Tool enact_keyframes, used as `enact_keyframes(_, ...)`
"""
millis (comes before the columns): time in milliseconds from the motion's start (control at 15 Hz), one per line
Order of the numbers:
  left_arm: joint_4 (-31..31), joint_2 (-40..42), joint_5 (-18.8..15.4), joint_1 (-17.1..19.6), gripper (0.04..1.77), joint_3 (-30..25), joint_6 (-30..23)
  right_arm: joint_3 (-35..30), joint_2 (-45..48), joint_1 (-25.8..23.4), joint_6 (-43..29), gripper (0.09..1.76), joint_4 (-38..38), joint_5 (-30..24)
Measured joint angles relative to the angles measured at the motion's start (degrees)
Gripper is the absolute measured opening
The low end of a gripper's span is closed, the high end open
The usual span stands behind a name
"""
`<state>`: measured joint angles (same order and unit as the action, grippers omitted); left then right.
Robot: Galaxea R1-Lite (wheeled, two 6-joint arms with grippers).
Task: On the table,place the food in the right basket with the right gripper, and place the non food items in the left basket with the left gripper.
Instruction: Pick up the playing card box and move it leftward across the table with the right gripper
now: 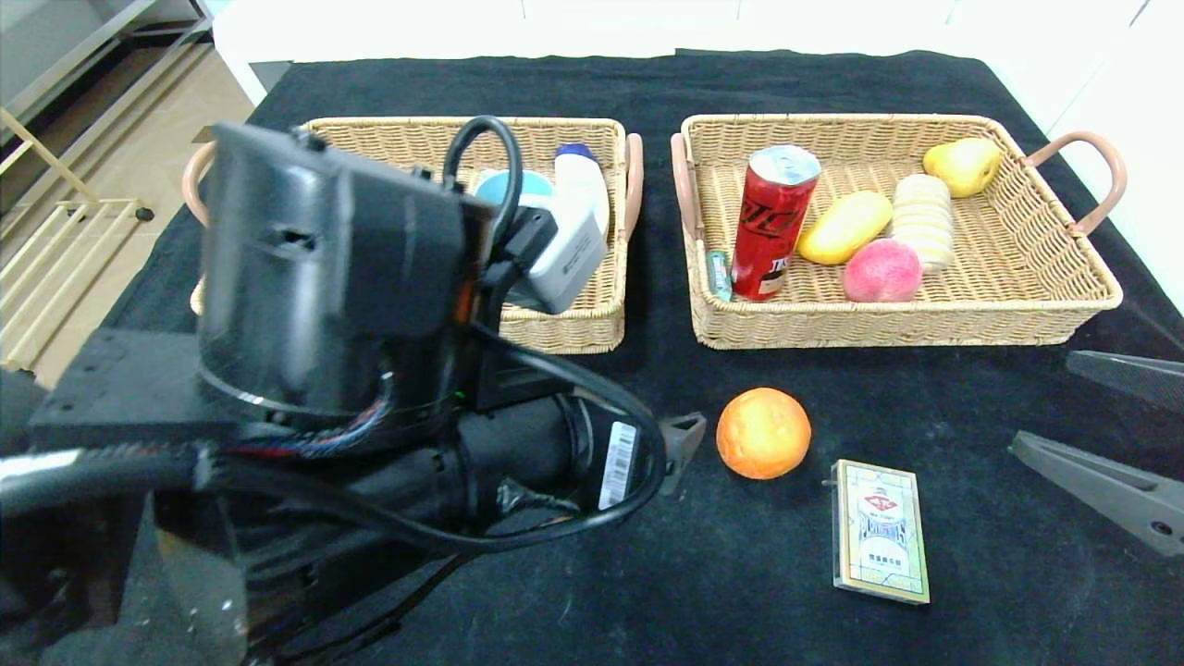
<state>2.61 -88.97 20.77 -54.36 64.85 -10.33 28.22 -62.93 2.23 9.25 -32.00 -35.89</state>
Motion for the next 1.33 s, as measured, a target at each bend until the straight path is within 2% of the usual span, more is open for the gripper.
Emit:
enact_keyframes(200, 10.4, 6.3, -0.9, 1.9, 1.7, -13.6, 6.8, 0.0, -0.5, 0.1, 0.0, 1.71, -0.3, 0.1)
enact_keyframes(333, 16.0, 9.4, -1.7, 2.6, 1.7, -19.5, 8.9, 0.0, -1.0, 0.1, 0.0, 1.71, -0.3, 0.1)
enact_keyframes(667, 28.1, 12.1, -3.0, 4.6, 1.7, -28.7, 11.9, -0.5, -2.0, 1.0, 0.2, 1.71, -0.2, 0.1)
enact_keyframes(933, 30.0, 12.3, -4.1, 6.3, 1.71, -31.4, 13.0, -0.6, -2.9, 2.0, 0.1, 1.71, 0.1, 1.2)
enact_keyframes(1133, 30.0, 12.3, -4.1, 6.5, 1.71, -31.7, 13.0, 0.5, -2.8, 4.8, -0.2, 1.71, 3.9, 9.3)
enact_keyframes(1333, 29.9, 12.1, -4.1, 6.6, 1.71, -31.7, 12.9, 5.0, -1.3, 13.2, -2.9, 1.71, 16.5, 23.8)
